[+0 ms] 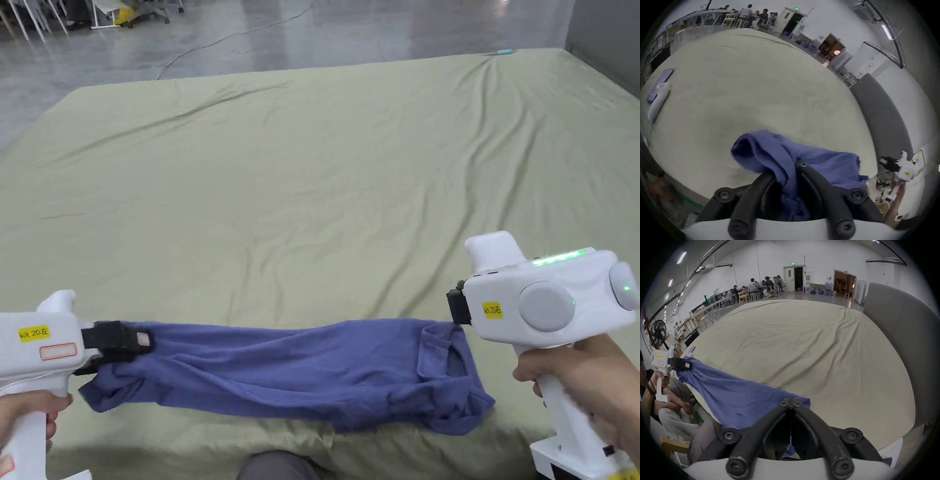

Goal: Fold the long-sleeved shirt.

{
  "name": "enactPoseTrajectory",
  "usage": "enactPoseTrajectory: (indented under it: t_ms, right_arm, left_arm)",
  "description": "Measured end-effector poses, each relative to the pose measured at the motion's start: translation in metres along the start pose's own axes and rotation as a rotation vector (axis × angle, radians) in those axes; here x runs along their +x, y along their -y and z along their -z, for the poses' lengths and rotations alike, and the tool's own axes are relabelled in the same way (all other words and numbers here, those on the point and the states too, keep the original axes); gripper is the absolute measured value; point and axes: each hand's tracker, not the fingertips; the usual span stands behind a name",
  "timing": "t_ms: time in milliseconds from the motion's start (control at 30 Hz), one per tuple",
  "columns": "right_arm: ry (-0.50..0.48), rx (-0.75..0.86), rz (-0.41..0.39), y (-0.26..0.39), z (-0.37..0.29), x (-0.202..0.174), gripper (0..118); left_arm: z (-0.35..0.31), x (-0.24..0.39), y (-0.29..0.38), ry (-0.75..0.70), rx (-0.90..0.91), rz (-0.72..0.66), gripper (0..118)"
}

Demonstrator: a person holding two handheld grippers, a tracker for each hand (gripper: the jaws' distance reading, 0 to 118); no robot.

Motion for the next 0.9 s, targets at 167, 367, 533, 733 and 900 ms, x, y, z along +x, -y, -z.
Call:
enactPoseTrajectory:
  t_ms: [167,367,533,733,900]
  right_arm:
    - [-0.002,0.011,0.000,0.003,-0.007,0.004,0]
    - [0.027,0.036,0.058,0.013,-0.024,0.027,0]
    - [0.068,0.046,0.104,0.023,-0.036,0.055,0]
    - [0.099,0.050,0.157,0.037,-0.049,0.083,0]
    - [0.121,0.051,0.182,0.042,-0.049,0.093,0]
  left_arm:
    - [0.026,0.108,0.013,0.215,-0.064,0.095,2]
    - [0.114,0.219,0.034,0.353,-0.227,0.225,2]
    - [0.190,0.270,0.061,0.356,-0.342,0.263,2]
    - [0.237,0.258,0.070,0.306,-0.481,0.090,94]
    - [0.177,0.252,0.042,0.432,-0.321,0.115,110]
